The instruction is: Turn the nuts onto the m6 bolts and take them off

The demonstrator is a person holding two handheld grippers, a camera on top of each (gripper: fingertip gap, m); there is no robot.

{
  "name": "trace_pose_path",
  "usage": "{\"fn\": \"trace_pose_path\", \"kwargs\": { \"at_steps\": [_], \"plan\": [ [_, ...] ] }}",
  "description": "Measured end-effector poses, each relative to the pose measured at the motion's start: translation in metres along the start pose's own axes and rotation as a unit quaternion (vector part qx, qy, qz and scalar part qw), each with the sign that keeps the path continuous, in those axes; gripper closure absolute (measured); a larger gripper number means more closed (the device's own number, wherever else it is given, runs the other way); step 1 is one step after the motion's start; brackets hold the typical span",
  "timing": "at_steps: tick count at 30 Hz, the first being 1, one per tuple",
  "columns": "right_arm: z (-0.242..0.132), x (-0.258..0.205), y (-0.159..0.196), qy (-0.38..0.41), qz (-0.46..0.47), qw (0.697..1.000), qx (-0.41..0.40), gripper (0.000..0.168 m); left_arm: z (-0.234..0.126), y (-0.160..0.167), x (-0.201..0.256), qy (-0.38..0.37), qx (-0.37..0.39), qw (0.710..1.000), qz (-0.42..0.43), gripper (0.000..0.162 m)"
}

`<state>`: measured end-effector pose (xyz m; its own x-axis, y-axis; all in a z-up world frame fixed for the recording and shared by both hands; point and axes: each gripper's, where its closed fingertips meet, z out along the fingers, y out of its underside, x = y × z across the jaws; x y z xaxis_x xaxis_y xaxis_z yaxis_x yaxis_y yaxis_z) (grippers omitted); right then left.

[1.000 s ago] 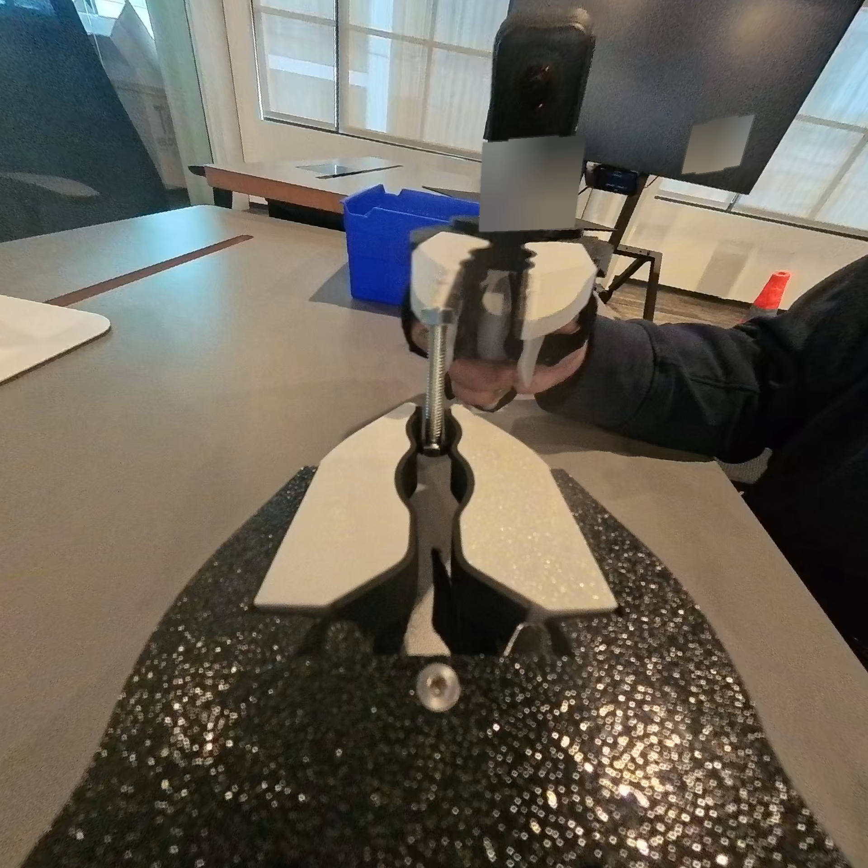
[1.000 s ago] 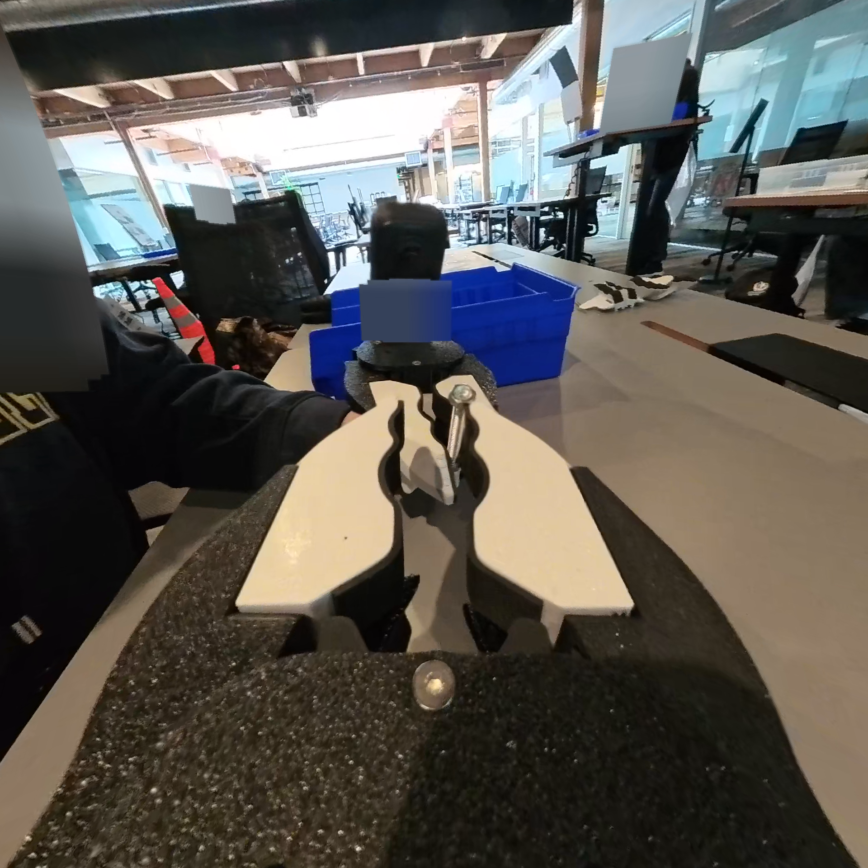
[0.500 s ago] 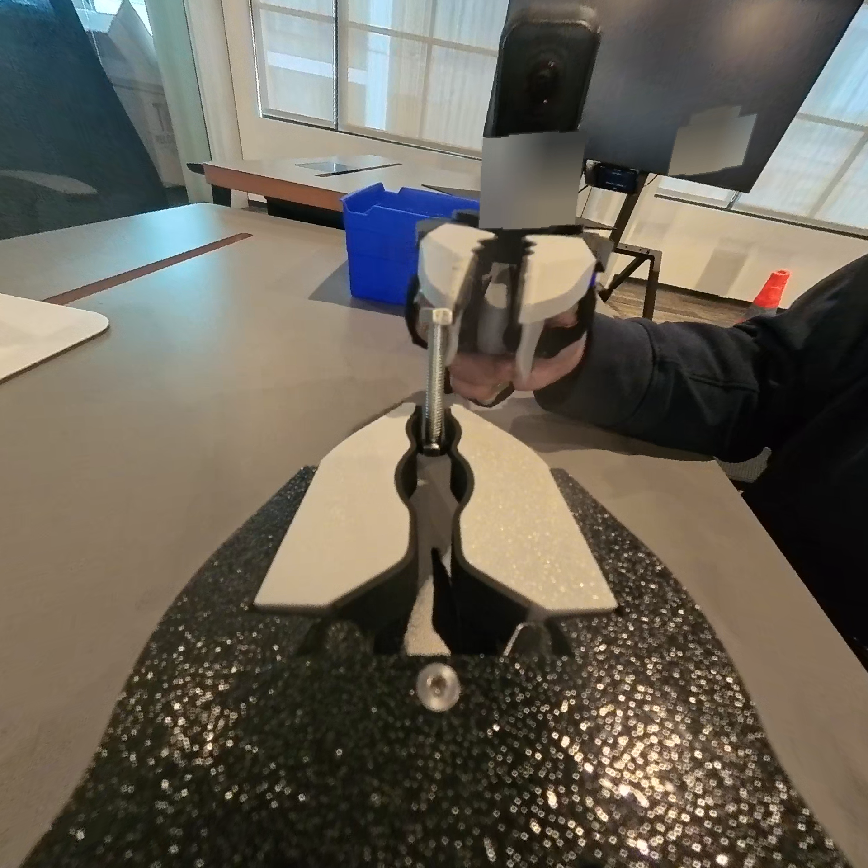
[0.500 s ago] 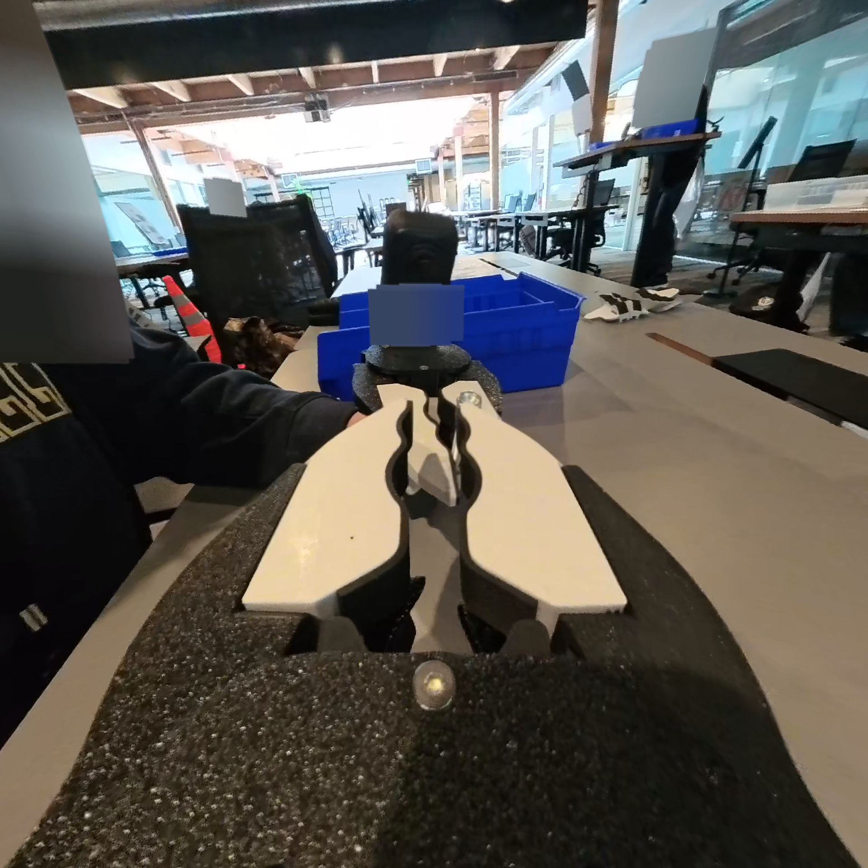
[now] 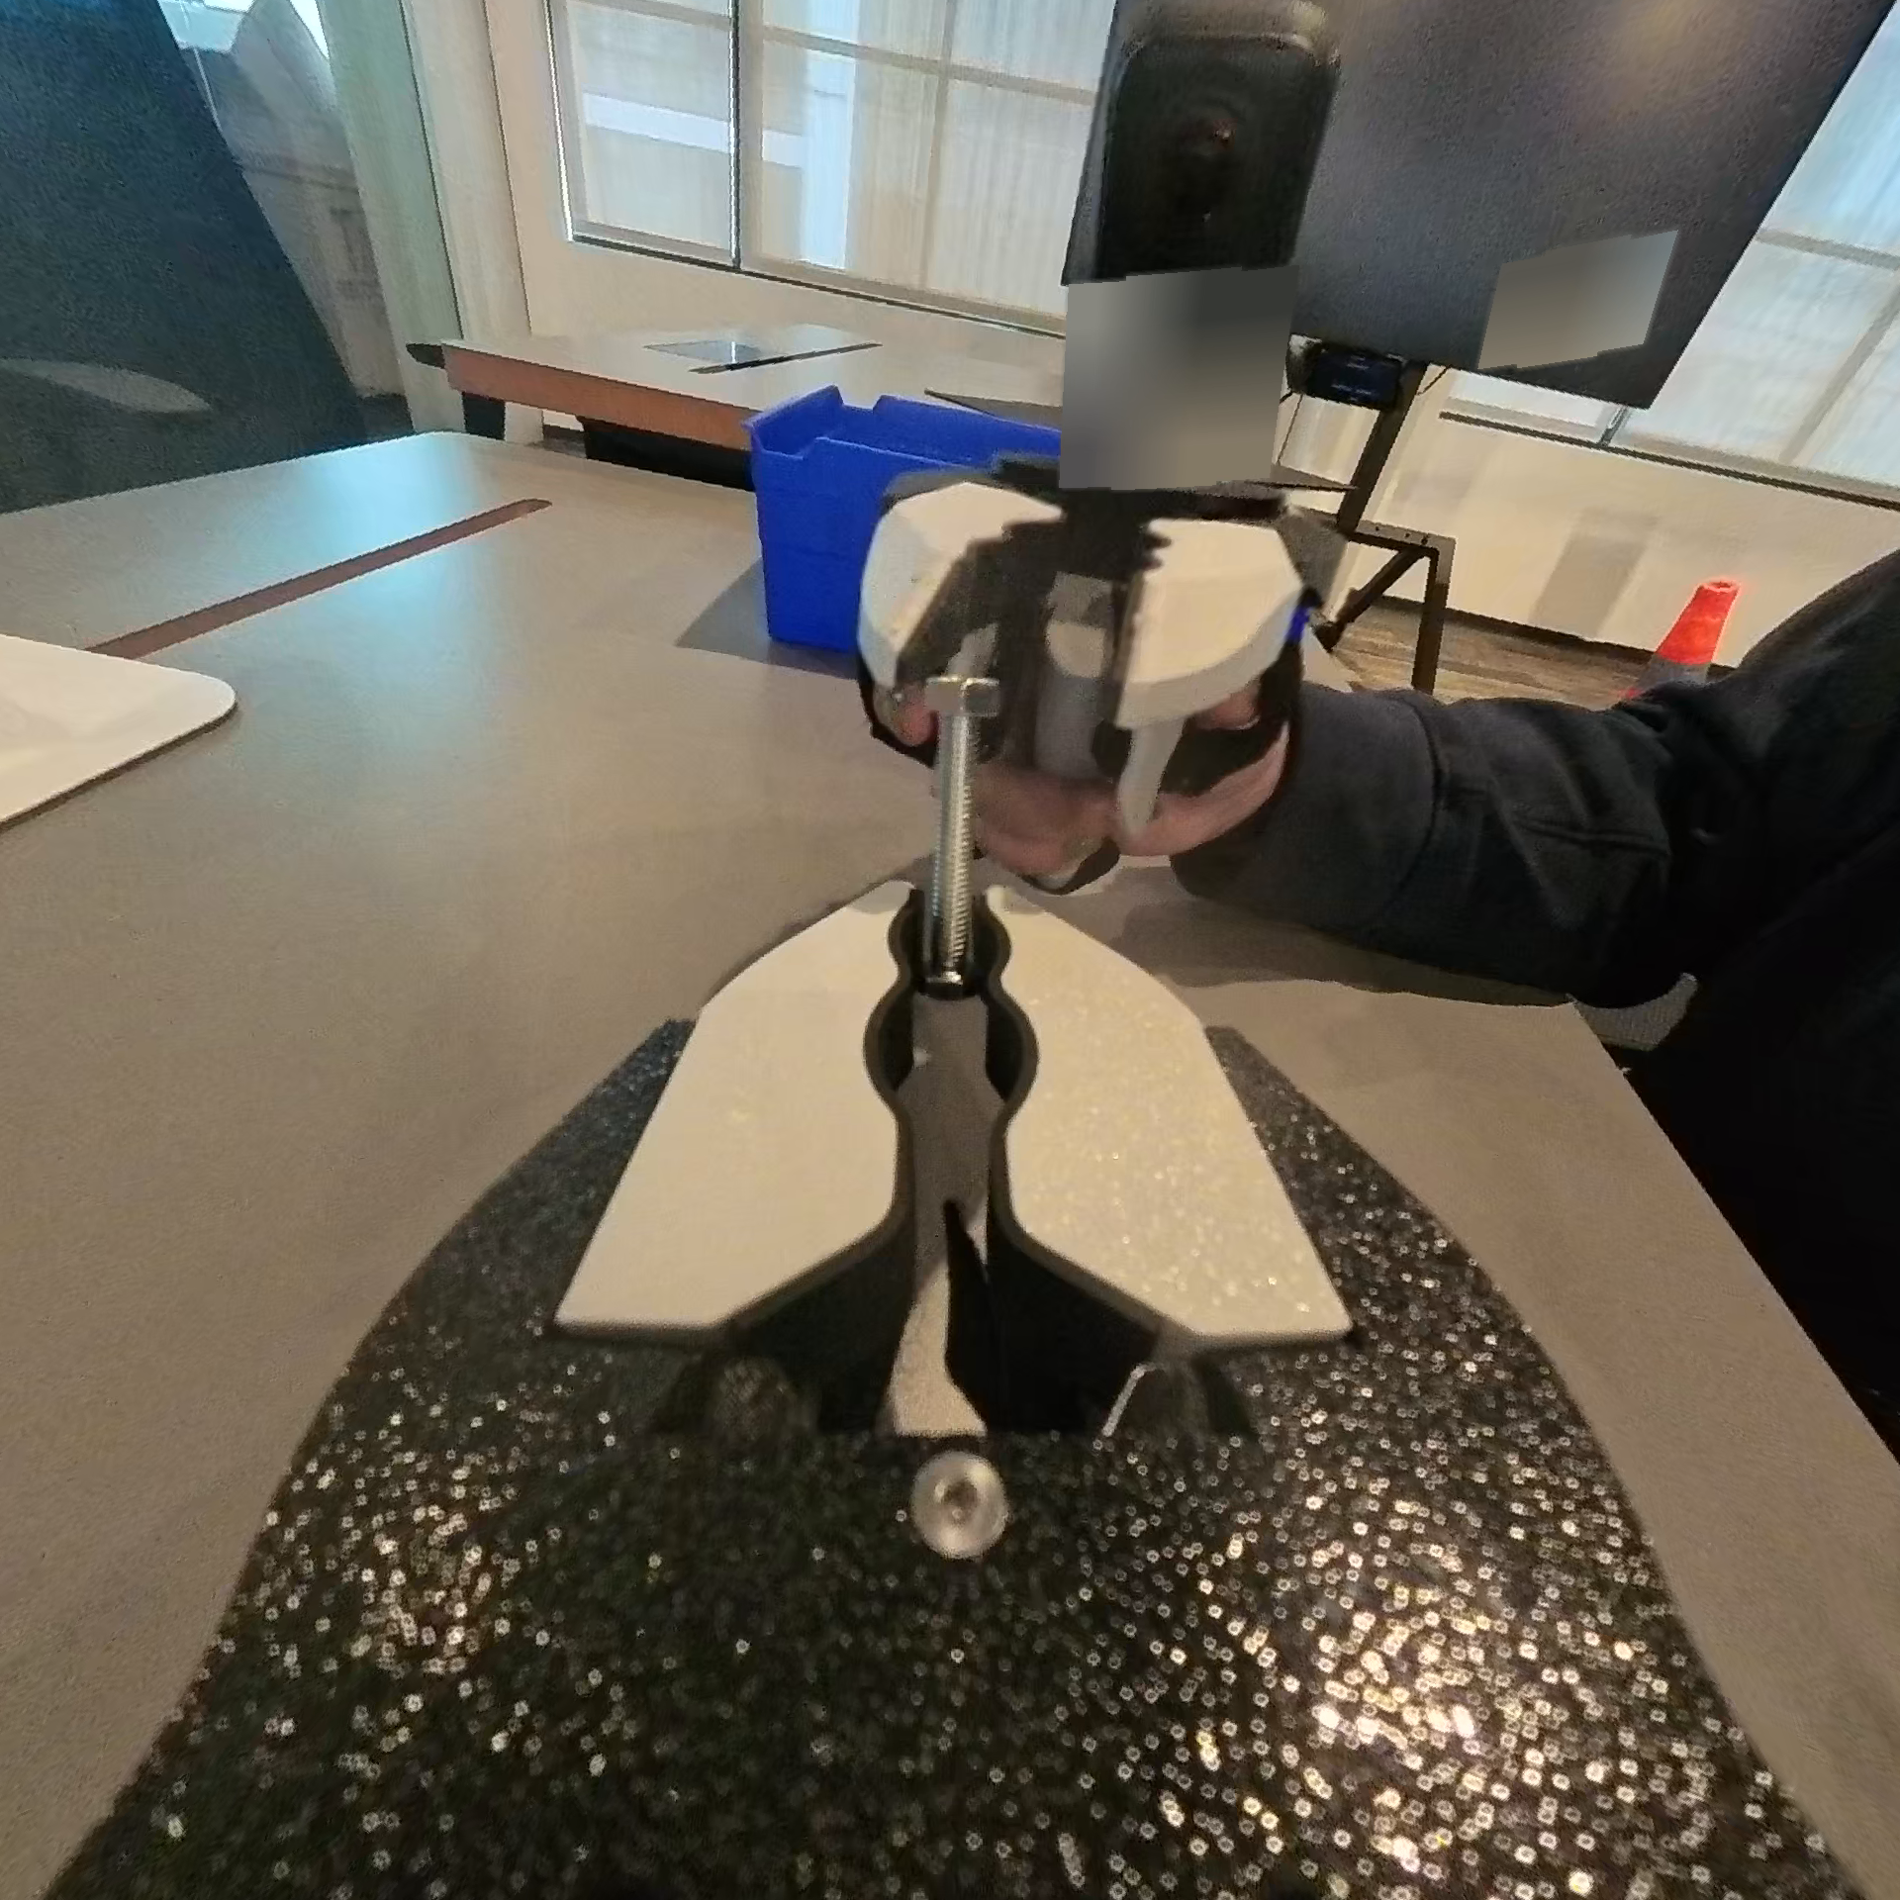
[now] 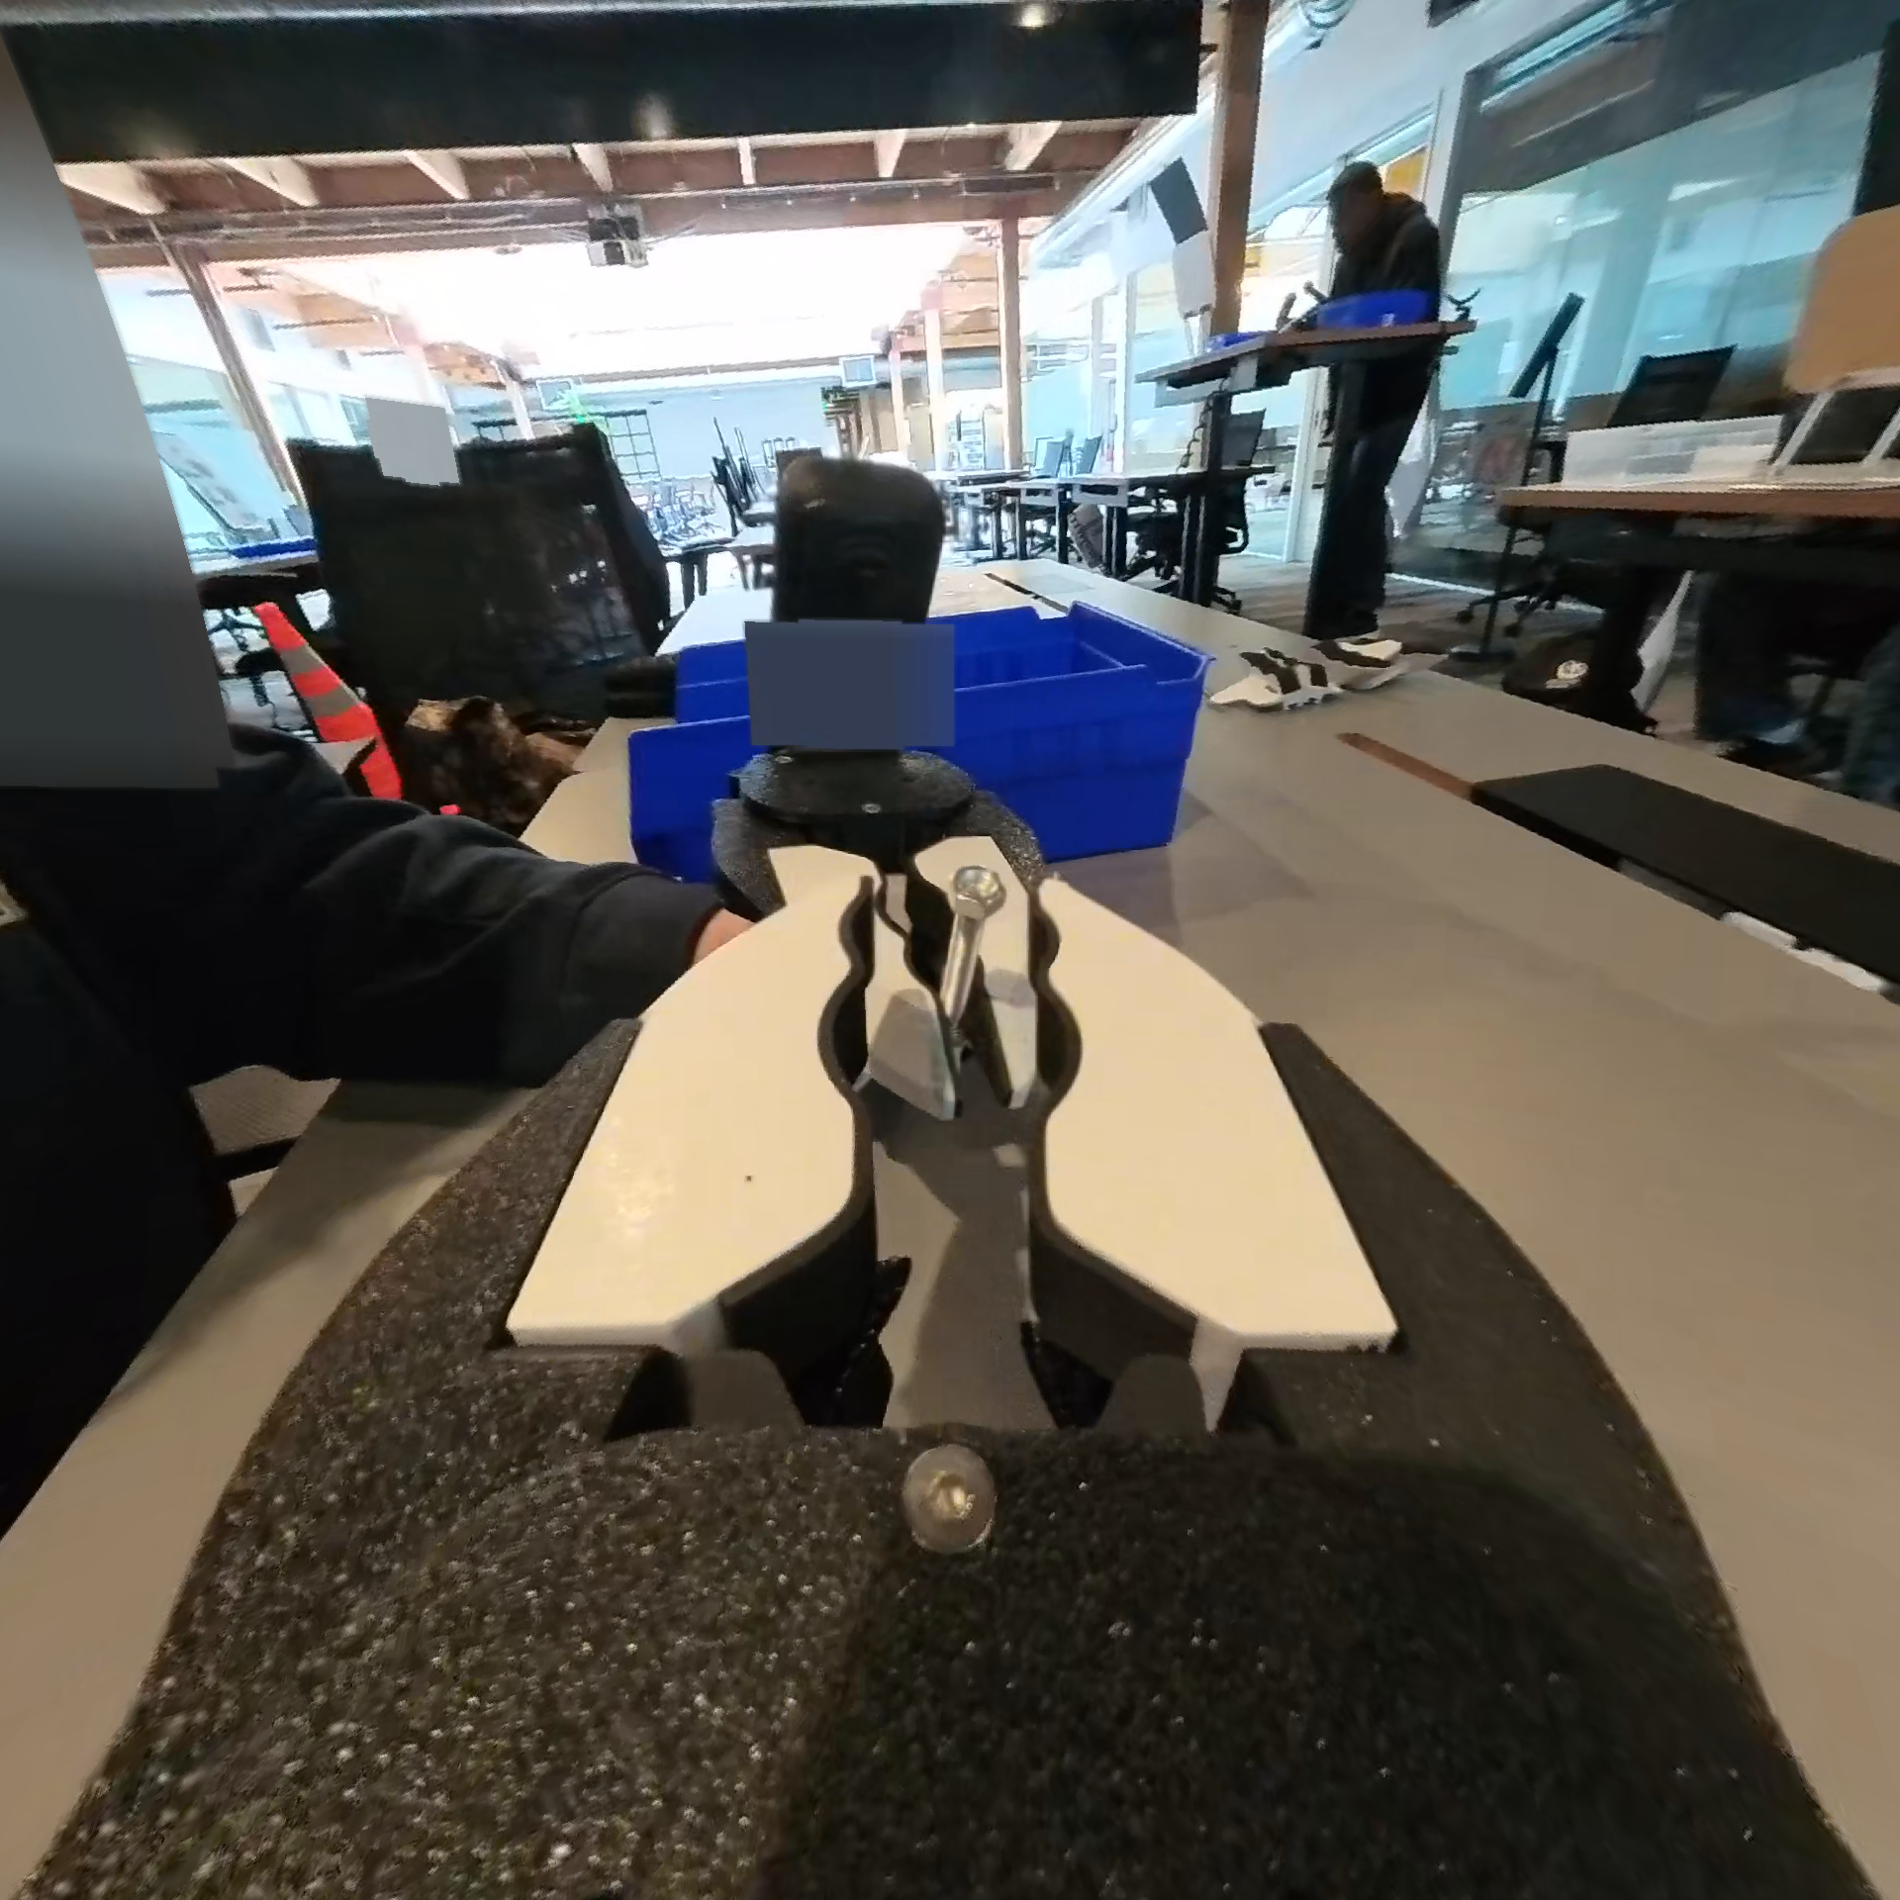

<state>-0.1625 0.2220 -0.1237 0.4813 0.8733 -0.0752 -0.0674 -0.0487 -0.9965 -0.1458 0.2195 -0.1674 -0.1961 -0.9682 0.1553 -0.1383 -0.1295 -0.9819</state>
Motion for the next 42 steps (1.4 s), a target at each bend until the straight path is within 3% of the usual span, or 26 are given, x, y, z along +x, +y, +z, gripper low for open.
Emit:
{"fn": "trace_pose_path", "kwargs": {
  "at_steps": [2, 5, 11, 12, 15, 21, 24, 28, 34, 38, 42],
  "plan": [
    [0.001, -0.002, 0.004, -0.003, -0.009, 1.000, -0.015, 0.141, 0.000, 0.000, 0.000, -0.001, 0.001, 1.000, -0.001, 0.154],
    [-0.003, -0.008, 0.003, -0.029, -0.006, 0.999, -0.018, 0.158, 0.000, 0.000, -0.001, -0.002, 0.002, 1.000, -0.002, 0.154],
    [0.001, 0.003, 0.004, 0.011, -0.013, 1.000, -0.013, 0.132, 0.001, 0.001, -0.002, -0.007, -0.004, 1.000, -0.002, 0.154],
    [0.002, 0.000, 0.007, 0.003, -0.014, 1.000, -0.021, 0.135, 0.001, 0.001, -0.002, -0.008, -0.003, 1.000, -0.003, 0.154],
    [-0.002, -0.012, 0.007, -0.041, -0.021, 0.999, -0.028, 0.162, 0.000, 0.000, -0.002, -0.007, 0.001, 1.000, -0.005, 0.154],
    [0.001, 0.001, 0.003, 0.016, -0.039, 0.999, -0.015, 0.136, 0.001, 0.000, -0.001, -0.003, -0.003, 1.000, -0.002, 0.154],
    [0.005, -0.005, 0.008, -0.003, -0.040, 0.999, -0.030, 0.137, 0.000, 0.000, -0.001, -0.003, -0.001, 1.000, -0.003, 0.154],
    [-0.002, -0.011, 0.004, -0.030, -0.041, 0.998, -0.022, 0.152, 0.000, -0.001, -0.001, -0.002, 0.002, 1.000, -0.006, 0.153],
    [0.003, -0.002, 0.003, 0.009, -0.046, 0.999, -0.013, 0.128, 0.000, 0.000, -0.001, -0.002, -0.002, 1.000, -0.003, 0.154],
    [-0.002, -0.016, 0.002, -0.044, -0.039, 0.998, -0.016, 0.155, 0.000, -0.001, -0.001, -0.002, 0.001, 1.000, -0.006, 0.154],
    [-0.004, -0.003, -0.004, -0.001, -0.037, 0.999, 0.006, 0.137, 0.000, 0.000, 0.000, -0.001, -0.002, 1.000, -0.004, 0.154]
  ]
}}
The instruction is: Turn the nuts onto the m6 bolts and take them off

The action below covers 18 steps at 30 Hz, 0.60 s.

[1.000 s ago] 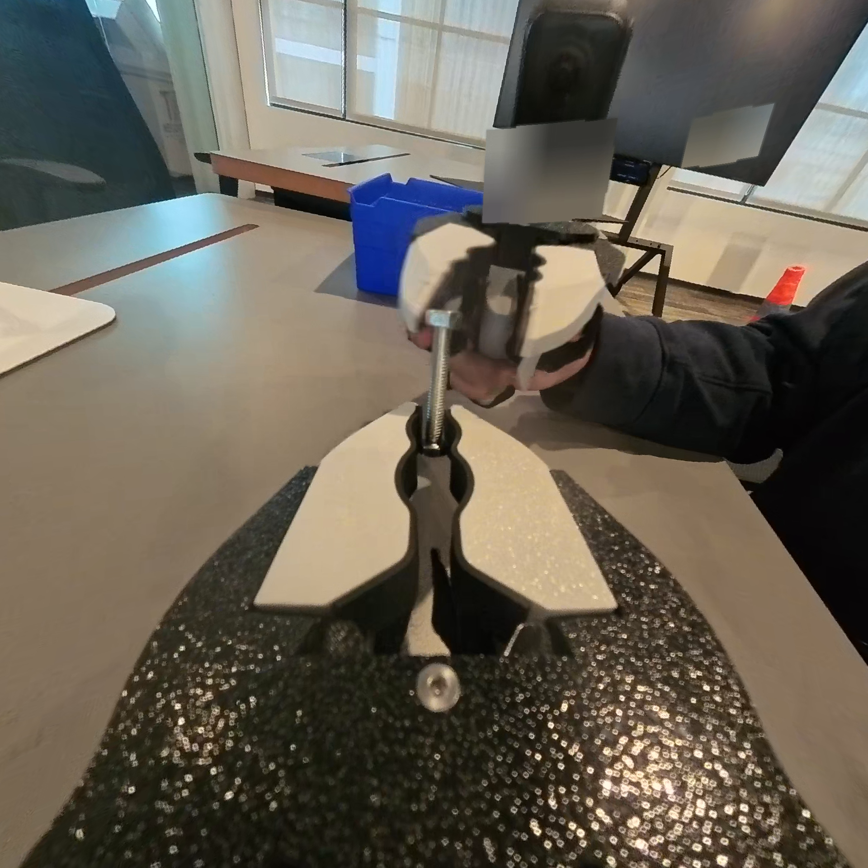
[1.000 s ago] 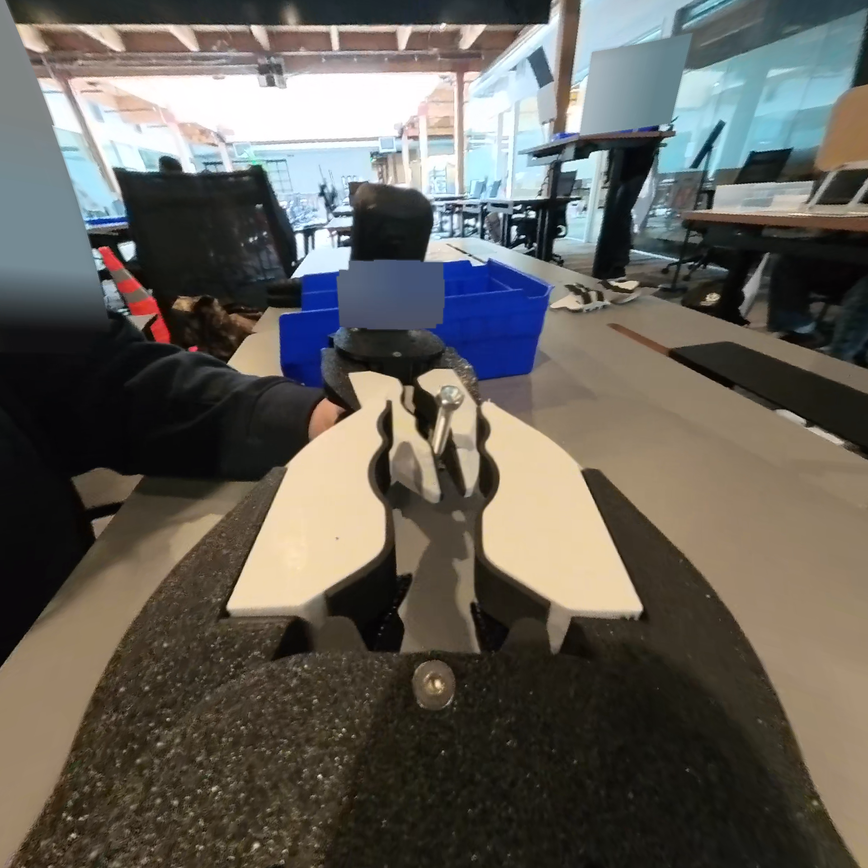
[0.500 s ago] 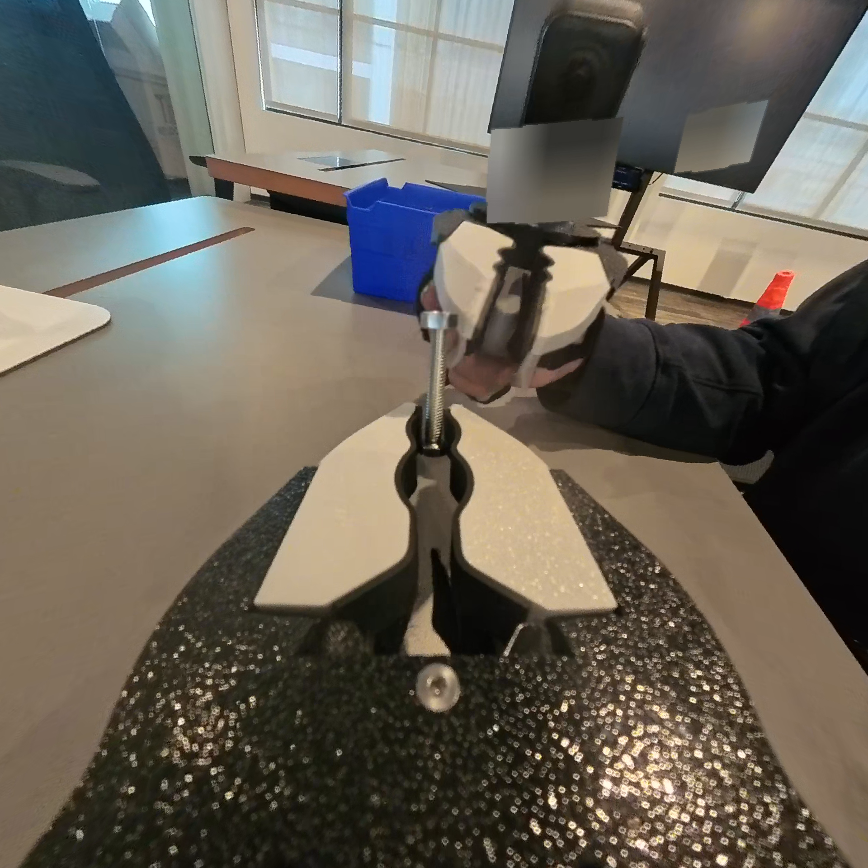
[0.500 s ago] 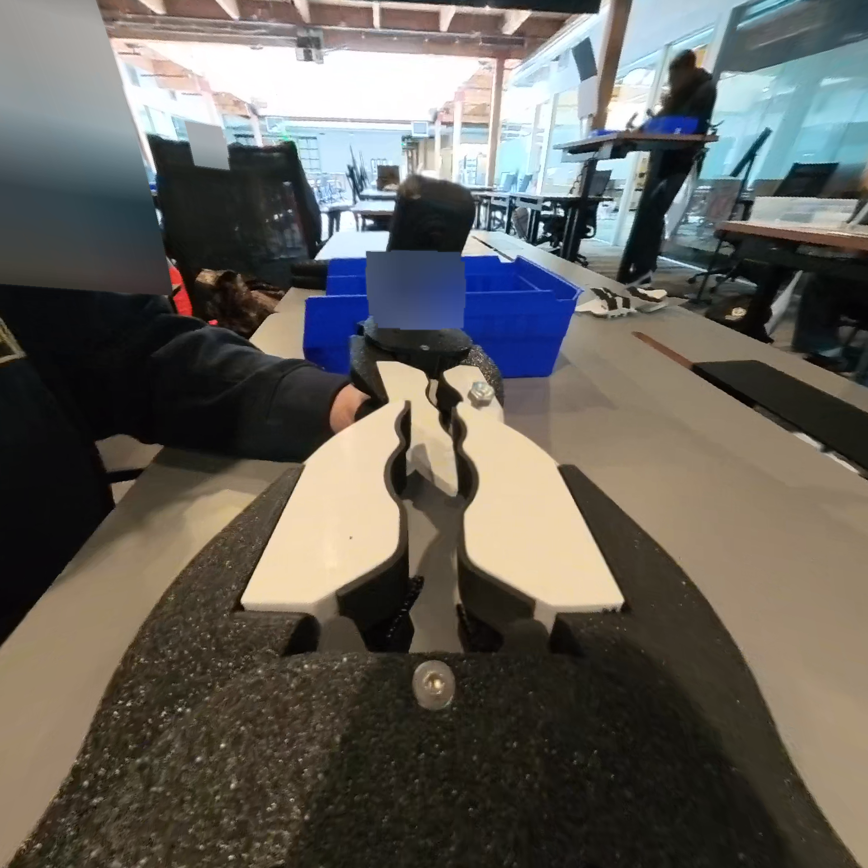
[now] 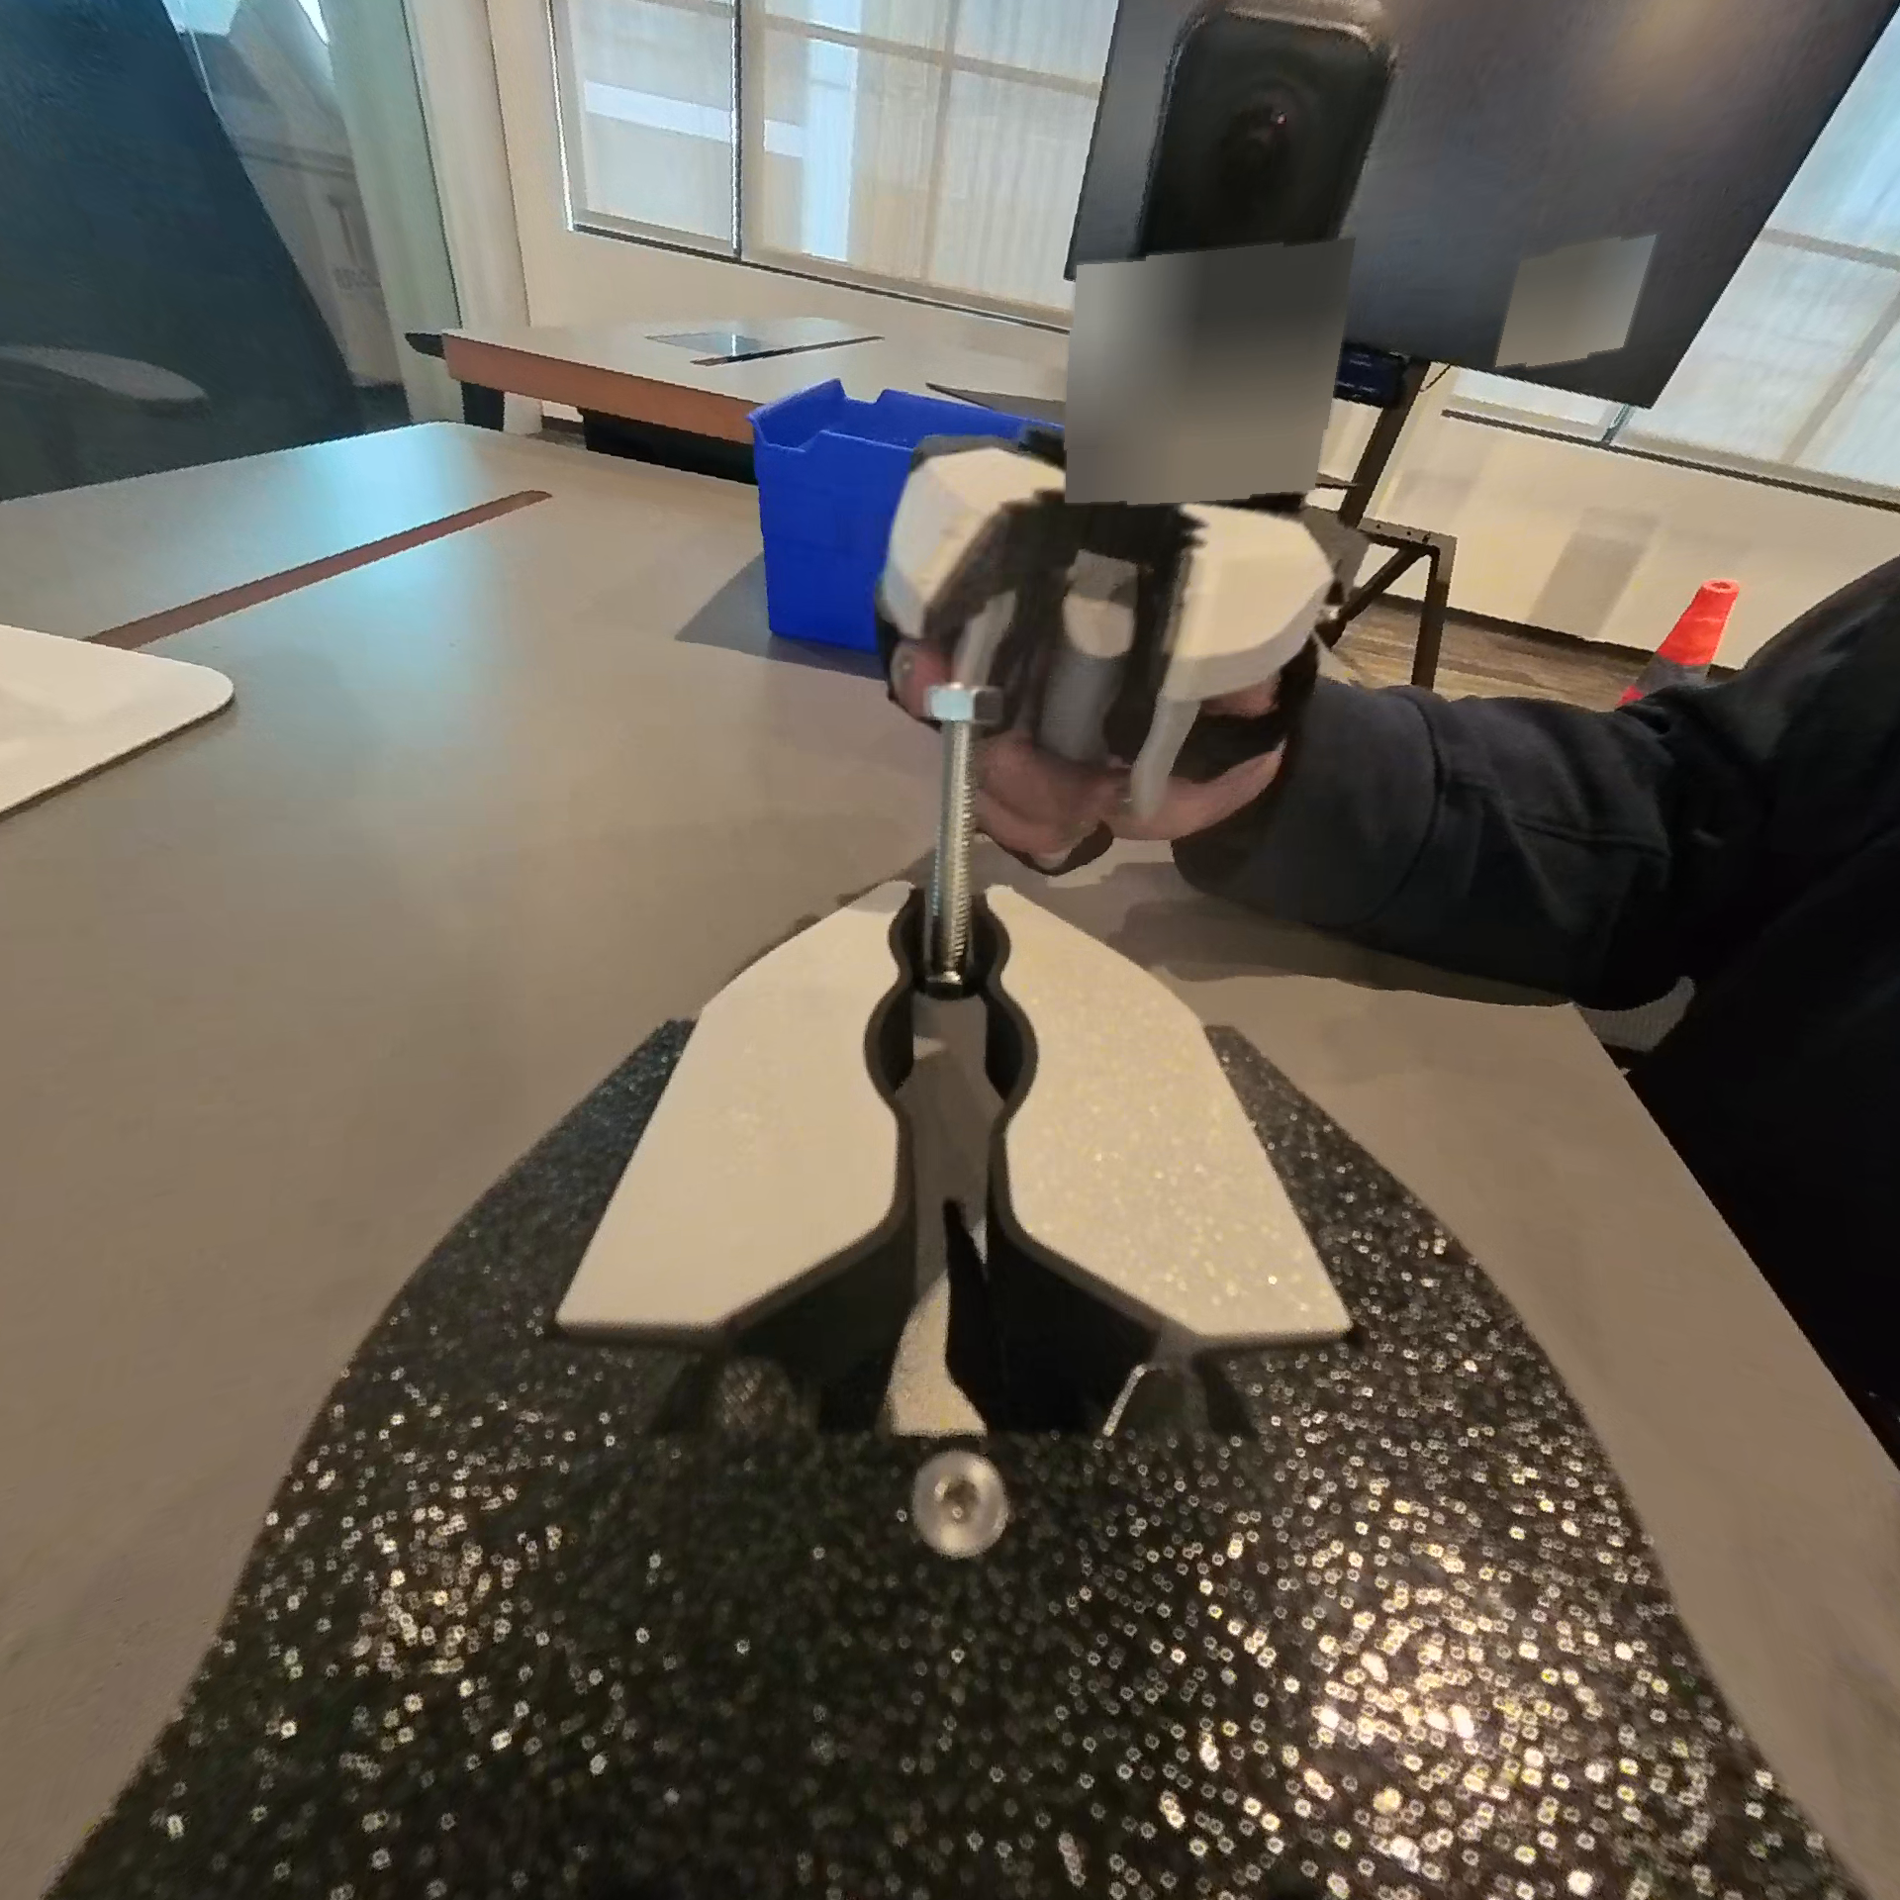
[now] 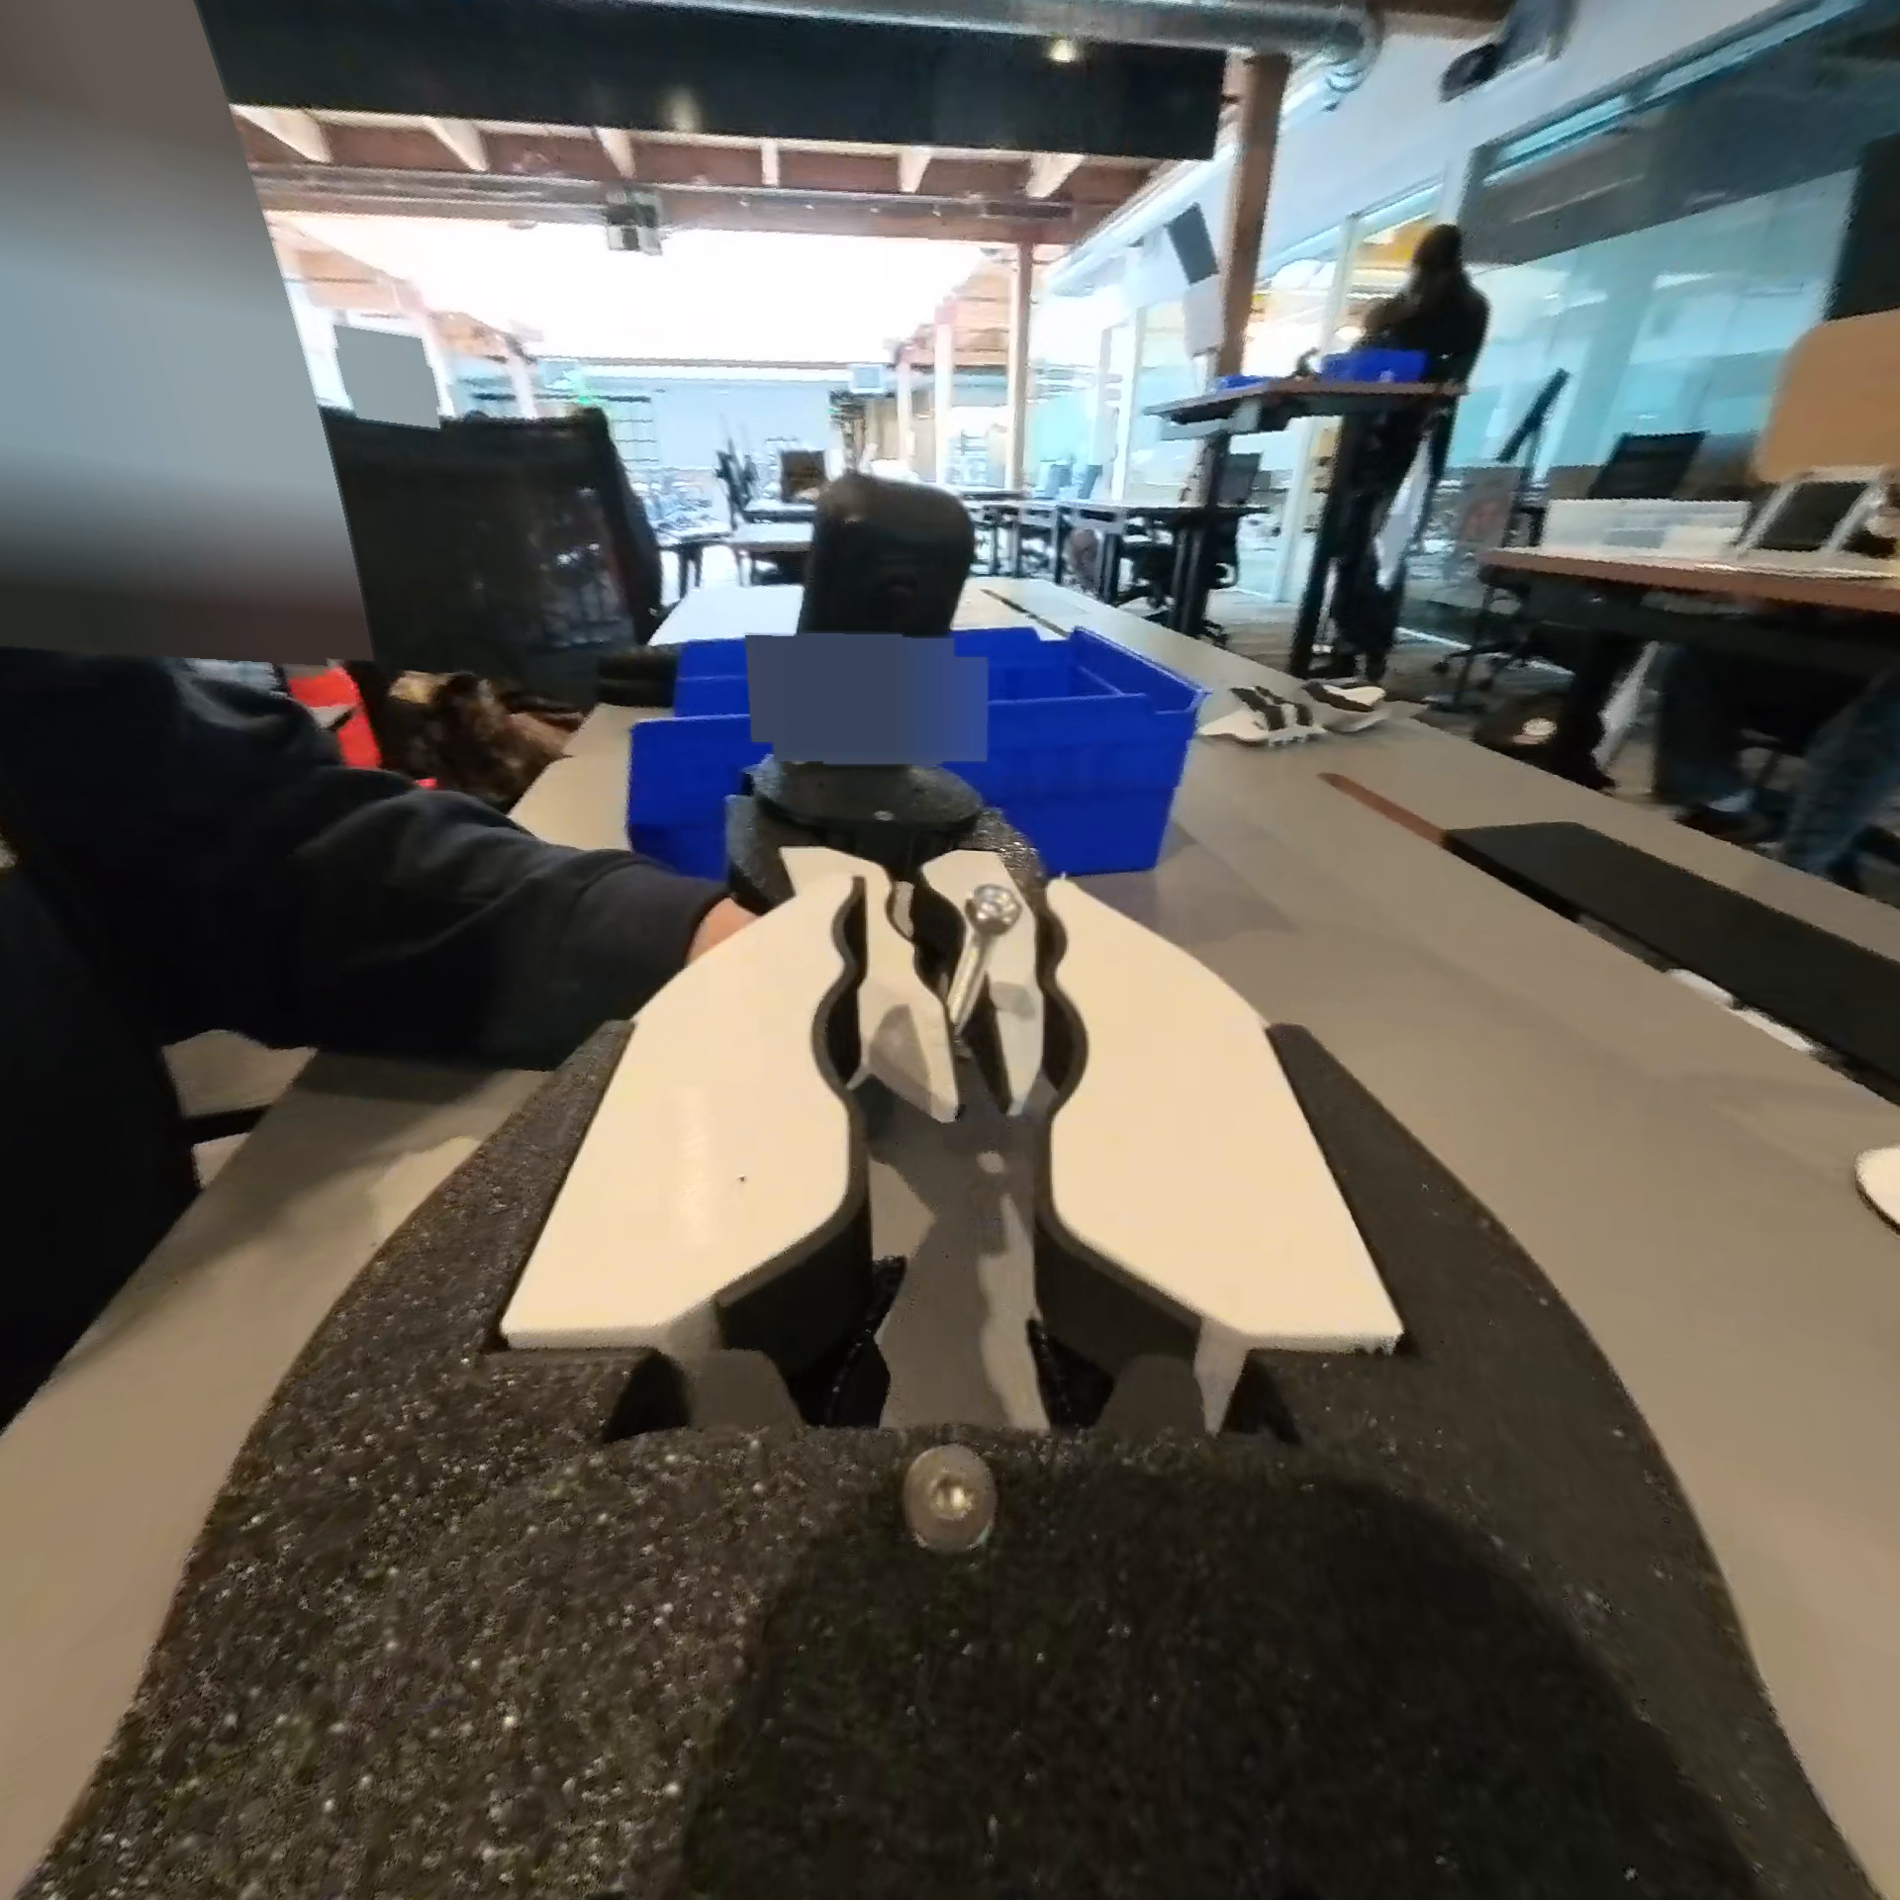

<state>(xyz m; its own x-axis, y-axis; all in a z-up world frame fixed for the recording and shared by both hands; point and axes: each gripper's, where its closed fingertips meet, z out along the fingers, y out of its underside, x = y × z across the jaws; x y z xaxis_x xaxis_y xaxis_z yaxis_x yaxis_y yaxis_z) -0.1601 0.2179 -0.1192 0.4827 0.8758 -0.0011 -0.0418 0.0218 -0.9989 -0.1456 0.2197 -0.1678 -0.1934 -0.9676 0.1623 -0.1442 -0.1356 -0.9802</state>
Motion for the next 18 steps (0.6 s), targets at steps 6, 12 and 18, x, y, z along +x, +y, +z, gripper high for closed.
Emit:
{"fn": "trace_pose_path", "kwargs": {
  "at_steps": [6, 12, 18],
  "plan": [
    [0.007, -0.008, 0.011, -0.020, -0.001, 0.999, -0.033, 0.142, -0.001, 0.000, 0.000, -0.001, 0.002, 1.000, 0.000, 0.154],
    [0.003, -0.003, 0.005, -0.006, 0.000, 1.000, -0.015, 0.142, 0.000, 0.000, 0.000, 0.001, 0.000, 1.000, 0.000, 0.154],
    [0.005, -0.010, 0.009, -0.030, -0.001, 0.999, -0.030, 0.150, 0.000, 0.000, 0.000, 0.001, 0.001, 1.000, -0.001, 0.154]
  ]
}}
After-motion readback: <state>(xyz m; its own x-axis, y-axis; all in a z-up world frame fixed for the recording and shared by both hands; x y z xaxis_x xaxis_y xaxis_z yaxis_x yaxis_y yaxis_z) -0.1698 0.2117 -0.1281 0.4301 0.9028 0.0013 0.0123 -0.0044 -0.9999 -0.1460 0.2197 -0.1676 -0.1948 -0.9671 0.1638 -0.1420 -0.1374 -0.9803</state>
